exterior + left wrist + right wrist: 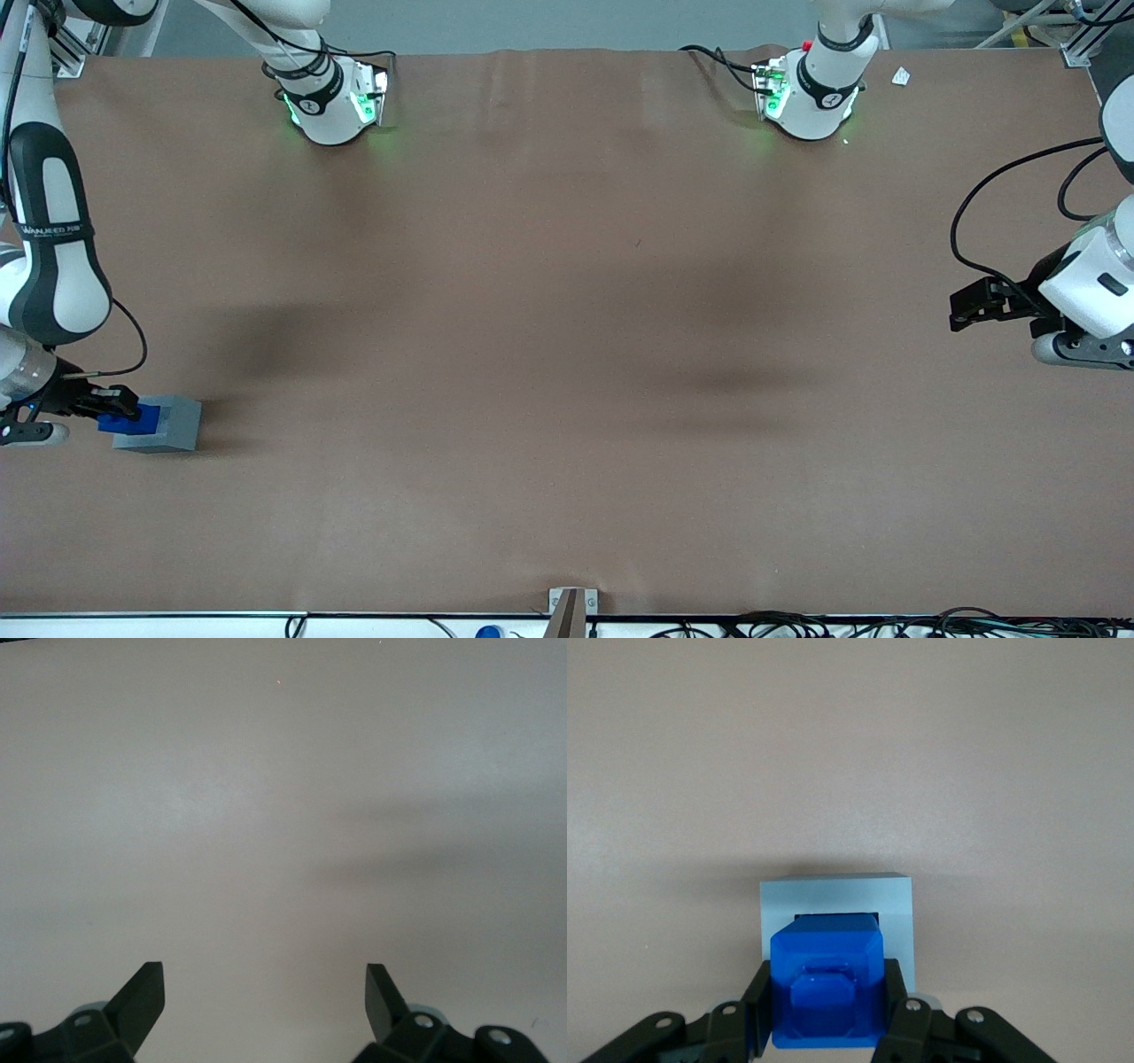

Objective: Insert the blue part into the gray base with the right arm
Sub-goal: 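Press the blue block down into the gray base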

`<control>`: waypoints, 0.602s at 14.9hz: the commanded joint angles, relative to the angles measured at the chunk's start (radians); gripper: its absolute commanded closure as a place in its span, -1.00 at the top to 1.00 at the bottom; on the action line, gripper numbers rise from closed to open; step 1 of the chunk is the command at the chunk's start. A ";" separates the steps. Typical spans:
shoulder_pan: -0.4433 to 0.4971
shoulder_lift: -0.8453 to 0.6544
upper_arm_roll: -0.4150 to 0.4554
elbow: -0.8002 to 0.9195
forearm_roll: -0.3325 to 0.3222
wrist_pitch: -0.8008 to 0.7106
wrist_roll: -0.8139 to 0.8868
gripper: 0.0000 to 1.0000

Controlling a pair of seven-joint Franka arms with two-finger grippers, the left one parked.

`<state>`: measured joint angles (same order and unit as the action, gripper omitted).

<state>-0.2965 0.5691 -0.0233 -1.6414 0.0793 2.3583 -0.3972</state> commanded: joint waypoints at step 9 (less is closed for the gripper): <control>-0.018 -0.023 0.028 -0.054 0.074 0.033 -0.028 -1.00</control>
<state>-0.2968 0.5691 -0.0158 -1.6515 0.1203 2.3737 -0.3983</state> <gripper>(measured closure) 0.489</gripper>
